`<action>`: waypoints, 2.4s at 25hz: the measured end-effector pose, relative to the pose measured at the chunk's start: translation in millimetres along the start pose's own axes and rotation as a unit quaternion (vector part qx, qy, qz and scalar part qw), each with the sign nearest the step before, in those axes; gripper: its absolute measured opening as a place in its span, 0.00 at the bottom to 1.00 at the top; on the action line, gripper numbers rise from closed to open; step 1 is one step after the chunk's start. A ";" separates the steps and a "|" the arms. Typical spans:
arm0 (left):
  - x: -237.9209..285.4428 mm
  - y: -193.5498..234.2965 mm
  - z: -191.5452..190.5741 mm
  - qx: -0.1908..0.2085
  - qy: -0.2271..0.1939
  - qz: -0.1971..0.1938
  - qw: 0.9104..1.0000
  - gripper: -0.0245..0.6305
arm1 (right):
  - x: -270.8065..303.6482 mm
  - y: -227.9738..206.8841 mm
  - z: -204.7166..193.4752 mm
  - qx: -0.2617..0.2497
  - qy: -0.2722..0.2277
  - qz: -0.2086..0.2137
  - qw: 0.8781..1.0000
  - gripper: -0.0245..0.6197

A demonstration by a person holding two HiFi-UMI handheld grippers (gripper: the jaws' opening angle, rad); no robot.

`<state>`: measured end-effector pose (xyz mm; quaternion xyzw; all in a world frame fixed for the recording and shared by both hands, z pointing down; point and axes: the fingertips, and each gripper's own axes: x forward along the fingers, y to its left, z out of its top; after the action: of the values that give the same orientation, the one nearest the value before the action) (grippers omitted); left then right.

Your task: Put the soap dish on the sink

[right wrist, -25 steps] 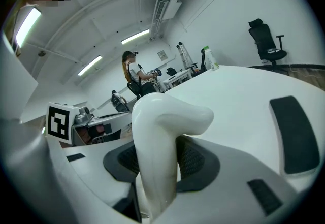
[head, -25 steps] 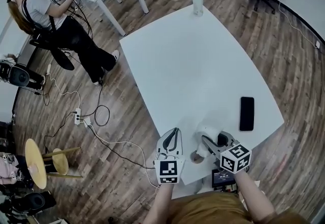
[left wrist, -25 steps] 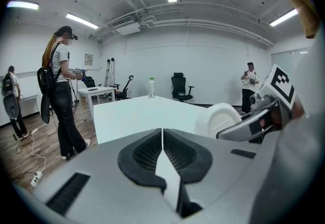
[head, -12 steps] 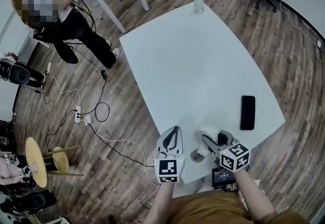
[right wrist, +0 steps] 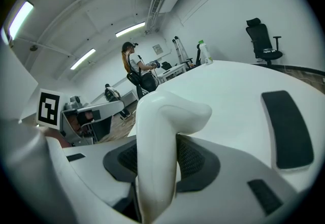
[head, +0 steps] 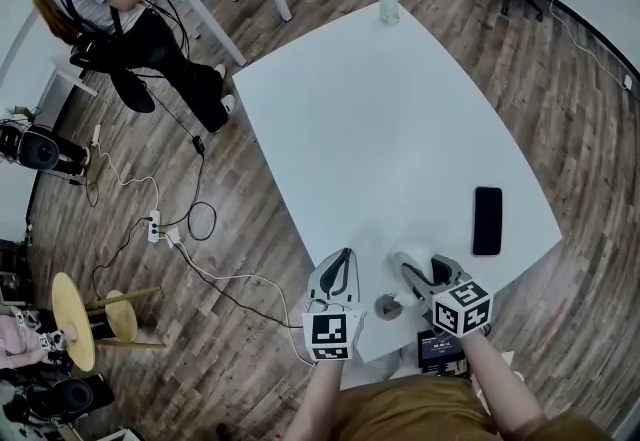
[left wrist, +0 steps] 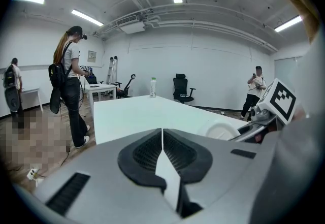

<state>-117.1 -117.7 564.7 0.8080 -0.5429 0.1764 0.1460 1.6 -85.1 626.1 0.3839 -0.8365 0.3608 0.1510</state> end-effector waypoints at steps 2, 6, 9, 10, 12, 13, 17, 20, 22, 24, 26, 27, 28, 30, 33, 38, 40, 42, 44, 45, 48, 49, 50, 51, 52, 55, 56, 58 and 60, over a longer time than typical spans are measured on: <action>-0.9 0.8 0.2 0.001 0.000 0.000 1.000 0.06 | 0.4 -2.0 -2.9 -0.010 0.010 -0.009 1.000 0.30; -1.6 -0.9 -0.6 0.002 0.001 -0.001 1.000 0.06 | -1.6 -7.0 -7.8 -0.018 0.021 -0.021 0.999 0.30; -1.5 -4.2 1.8 0.005 -0.002 -0.004 1.000 0.06 | -3.1 -11.1 -10.8 -0.007 0.030 -0.023 0.999 0.30; -1.0 -5.4 2.1 0.005 -0.002 -0.005 1.000 0.06 | -3.4 -12.3 -11.5 -0.003 0.033 -0.023 0.999 0.30; -0.2 -6.5 2.0 0.005 -0.001 -0.006 1.000 0.06 | -3.5 -14.4 -12.4 0.004 0.039 -0.024 0.999 0.30; 0.3 -6.7 2.2 0.005 -0.002 -0.006 1.000 0.06 | -3.4 -15.4 -12.5 0.006 0.042 -0.025 0.999 0.30; 1.0 -11.4 3.8 0.007 -0.003 -0.007 1.000 0.06 | -6.7 -19.6 -17.3 0.003 0.057 -0.036 0.998 0.30; 2.7 -15.4 6.6 0.007 -0.007 -0.010 1.000 0.06 | -8.2 -23.3 -22.1 0.012 0.078 -0.042 0.996 0.30; 3.9 -18.0 8.9 0.006 -0.009 -0.013 1.000 0.06 | -7.2 -24.5 -23.6 0.027 0.095 -0.043 0.994 0.30; 4.3 -21.7 11.2 0.007 -0.011 -0.017 1.000 0.06 | -6.8 -24.6 -24.6 0.034 0.111 -0.044 0.992 0.31; 4.4 -24.5 12.7 0.008 -0.012 -0.019 1.000 0.06 | -7.2 -25.0 -25.9 0.034 0.125 -0.046 0.990 0.31; 4.4 -25.3 12.7 0.008 -0.012 -0.019 1.000 0.06 | -7.4 -25.0 -26.8 0.034 0.132 -0.047 0.990 0.32; 4.4 -25.9 12.7 0.008 -0.012 -0.020 1.000 0.06 | -7.5 -24.8 -27.6 0.034 0.137 -0.047 0.989 0.32; 4.4 -26.8 12.7 0.010 -0.011 -0.021 1.000 0.06 | -7.6 -24.0 -28.0 0.032 0.144 -0.047 0.988 0.32; 4.7 -27.9 13.0 0.012 -0.012 -0.022 1.000 0.06 | -8.2 -22.2 -28.5 0.011 0.154 -0.054 0.986 0.32; 5.2 -32.8 11.9 0.014 -0.010 -0.024 1.000 0.06 | -14.9 -15.9 -32.5 -0.008 0.168 -0.042 0.985 0.32; 5.2 -34.6 12.3 0.014 -0.011 -0.027 0.999 0.06 | -19.0 -16.1 -32.3 0.010 0.161 -0.037 0.986 0.32; 5.4 -34.3 12.7 0.013 -0.012 -0.029 0.999 0.06 | -21.0 -17.3 -32.9 0.007 0.164 -0.039 0.986 0.32; 5.2 -33.8 13.0 0.012 -0.012 -0.029 0.999 0.06 | -22.1 -18.1 -34.1 -0.003 0.171 -0.043 0.984 0.32; 5.0 -34.1 13.1 0.012 -0.011 -0.029 0.999 0.06 | -23.0 -18.4 -34.3 -0.004 0.173 -0.043 0.984 0.32; 5.2 -35.5 13.9 0.013 -0.012 -0.030 0.999 0.06 | -26.3 -20.5 -34.4 -0.001 0.175 -0.042 0.984 0.33; 5.4 -35.9 14.1 0.013 -0.012 -0.030 0.999 0.06 | -27.4 -21.8 -35.0 -0.002 0.177 -0.042 0.983 0.35; 5.5 -36.4 14.2 0.013 -0.013 -0.030 0.999 0.06 | -28.7 -23.3 -36.0 -0.003 0.179 -0.044 0.983 0.37; 5.5 -36.9 14.4 0.013 -0.013 -0.031 0.999 0.06 | -30.2 -24.9 -37.1 -0.004 0.181 -0.046 0.982 0.39; 5.4 -37.3 14.8 0.013 -0.014 -0.031 0.999 0.06 | -31.6 -26.6 -38.1 -0.003 0.183 -0.049 0.982 0.39; 5.1 -37.1 14.4 0.013 -0.014 -0.032 0.999 0.06 | -33.3 -28.7 -37.9 -0.002 0.185 -0.060 0.981 0.39; 4.9 -37.5 14.0 0.014 -0.013 -0.032 0.999 0.06 | -33.8 -28.4 -37.6 -0.003 0.185 -0.063 0.981 0.39; 4.6 -39.4 14.0 0.014 -0.013 -0.034 0.999 0.06 | -36.0 -28.4 -38.5 -0.009 0.190 -0.067 0.979 0.39; 4.5 -40.5 14.7 0.013 -0.014 -0.036 0.999 0.06 | -39.3 -30.8 -40.3 -0.011 0.191 -0.074 0.979 0.39</action>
<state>-76.1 -112.8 551.8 0.8314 -0.5129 0.1670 0.1338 49.6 -48.8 648.3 0.3669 -0.7654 0.4060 0.3386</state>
